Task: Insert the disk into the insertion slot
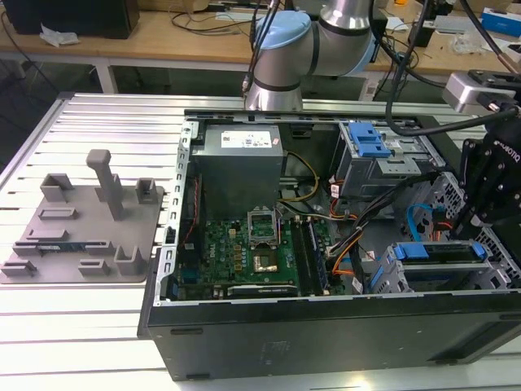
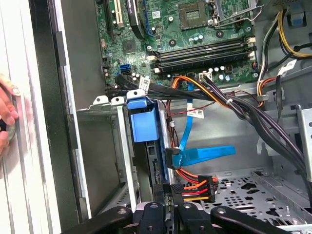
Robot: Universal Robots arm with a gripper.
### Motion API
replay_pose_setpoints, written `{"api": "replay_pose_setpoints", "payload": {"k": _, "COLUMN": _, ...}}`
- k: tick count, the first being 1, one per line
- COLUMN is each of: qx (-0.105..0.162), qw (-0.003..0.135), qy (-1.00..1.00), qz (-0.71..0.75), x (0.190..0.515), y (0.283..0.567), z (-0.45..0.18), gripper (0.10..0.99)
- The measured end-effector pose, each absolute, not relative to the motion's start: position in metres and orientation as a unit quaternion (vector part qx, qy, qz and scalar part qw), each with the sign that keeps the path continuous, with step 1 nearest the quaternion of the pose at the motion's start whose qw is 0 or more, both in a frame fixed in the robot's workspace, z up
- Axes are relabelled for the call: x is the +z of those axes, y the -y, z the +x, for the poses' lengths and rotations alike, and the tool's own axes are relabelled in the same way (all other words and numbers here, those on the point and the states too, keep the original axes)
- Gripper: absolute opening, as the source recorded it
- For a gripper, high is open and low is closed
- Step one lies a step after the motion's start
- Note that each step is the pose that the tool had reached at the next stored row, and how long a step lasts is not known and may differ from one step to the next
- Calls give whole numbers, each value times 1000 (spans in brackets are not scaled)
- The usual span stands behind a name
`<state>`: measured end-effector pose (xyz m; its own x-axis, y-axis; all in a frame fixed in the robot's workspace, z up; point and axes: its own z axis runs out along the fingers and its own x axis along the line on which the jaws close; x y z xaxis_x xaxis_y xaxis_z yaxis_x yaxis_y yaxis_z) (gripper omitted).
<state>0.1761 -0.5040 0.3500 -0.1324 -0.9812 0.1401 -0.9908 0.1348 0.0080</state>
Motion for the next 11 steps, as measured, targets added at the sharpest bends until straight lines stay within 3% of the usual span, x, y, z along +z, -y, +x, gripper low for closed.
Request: {"api": "replay_pose_setpoints", "payload": {"k": 11, "qx": 43, "qw": 56, "qy": 754, "qz": 653, "x": 347, "y": 507, "z": 176, "gripper": 169}}
